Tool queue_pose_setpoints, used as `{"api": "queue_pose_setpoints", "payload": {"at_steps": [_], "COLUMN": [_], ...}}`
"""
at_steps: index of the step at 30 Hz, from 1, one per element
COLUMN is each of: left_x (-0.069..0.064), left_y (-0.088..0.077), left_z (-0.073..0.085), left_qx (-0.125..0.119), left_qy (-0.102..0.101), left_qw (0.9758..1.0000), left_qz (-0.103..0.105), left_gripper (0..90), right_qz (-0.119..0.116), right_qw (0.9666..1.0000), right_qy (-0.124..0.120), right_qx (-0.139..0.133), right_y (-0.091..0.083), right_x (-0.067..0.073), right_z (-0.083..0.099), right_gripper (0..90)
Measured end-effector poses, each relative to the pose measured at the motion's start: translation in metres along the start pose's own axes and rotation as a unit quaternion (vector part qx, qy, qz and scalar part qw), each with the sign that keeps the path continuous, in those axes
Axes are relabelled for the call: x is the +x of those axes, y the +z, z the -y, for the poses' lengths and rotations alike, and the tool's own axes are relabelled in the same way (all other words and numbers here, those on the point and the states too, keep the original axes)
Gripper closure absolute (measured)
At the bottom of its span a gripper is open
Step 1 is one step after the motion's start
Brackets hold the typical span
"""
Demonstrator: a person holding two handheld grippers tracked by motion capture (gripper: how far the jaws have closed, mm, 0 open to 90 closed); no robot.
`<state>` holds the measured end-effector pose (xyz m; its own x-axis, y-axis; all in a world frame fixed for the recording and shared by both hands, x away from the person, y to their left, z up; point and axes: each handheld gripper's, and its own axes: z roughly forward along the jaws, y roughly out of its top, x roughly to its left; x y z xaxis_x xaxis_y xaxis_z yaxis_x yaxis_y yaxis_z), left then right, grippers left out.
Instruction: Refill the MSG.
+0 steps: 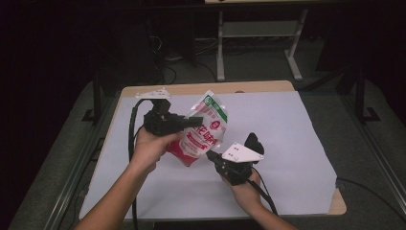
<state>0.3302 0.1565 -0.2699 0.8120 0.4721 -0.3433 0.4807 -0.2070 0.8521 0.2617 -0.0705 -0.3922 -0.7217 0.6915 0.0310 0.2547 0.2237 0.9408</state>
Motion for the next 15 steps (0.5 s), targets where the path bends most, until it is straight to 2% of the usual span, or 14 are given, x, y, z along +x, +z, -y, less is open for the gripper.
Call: {"api": "queue_pose_setpoints", "payload": {"at_steps": [3, 7, 12, 13, 15], "left_x": [0.005, 0.014, 0.025, 0.026, 0.030], "left_y": [-0.001, -0.003, -0.003, -0.002, -0.001], "left_z": [0.004, 0.008, 0.013, 0.014, 0.016], "left_qx": [-0.004, -0.009, -0.012, -0.011, -0.012], "left_qy": [0.013, 0.016, 0.025, 0.027, 0.030], "left_qw": [0.9999, 0.9998, 0.9994, 0.9993, 0.9992], "left_qz": [-0.006, -0.010, -0.021, -0.022, -0.025], "left_gripper": [90.0, 90.0, 90.0, 90.0, 90.0], "right_qz": [-0.011, -0.031, -0.067, -0.066, -0.079], "right_qw": [0.9998, 0.9992, 0.9972, 0.9971, 0.9962], "right_qy": [-0.009, -0.018, -0.019, -0.024, -0.024], "right_qx": [0.011, 0.020, 0.026, 0.028, 0.027], "right_y": [-0.005, -0.015, -0.029, -0.031, -0.035], "right_x": [-0.003, -0.009, -0.019, -0.021, -0.025], "right_z": [0.000, 0.004, 0.005, 0.005, 0.005], "right_gripper": [90.0, 90.0, 90.0, 90.0, 90.0]}}
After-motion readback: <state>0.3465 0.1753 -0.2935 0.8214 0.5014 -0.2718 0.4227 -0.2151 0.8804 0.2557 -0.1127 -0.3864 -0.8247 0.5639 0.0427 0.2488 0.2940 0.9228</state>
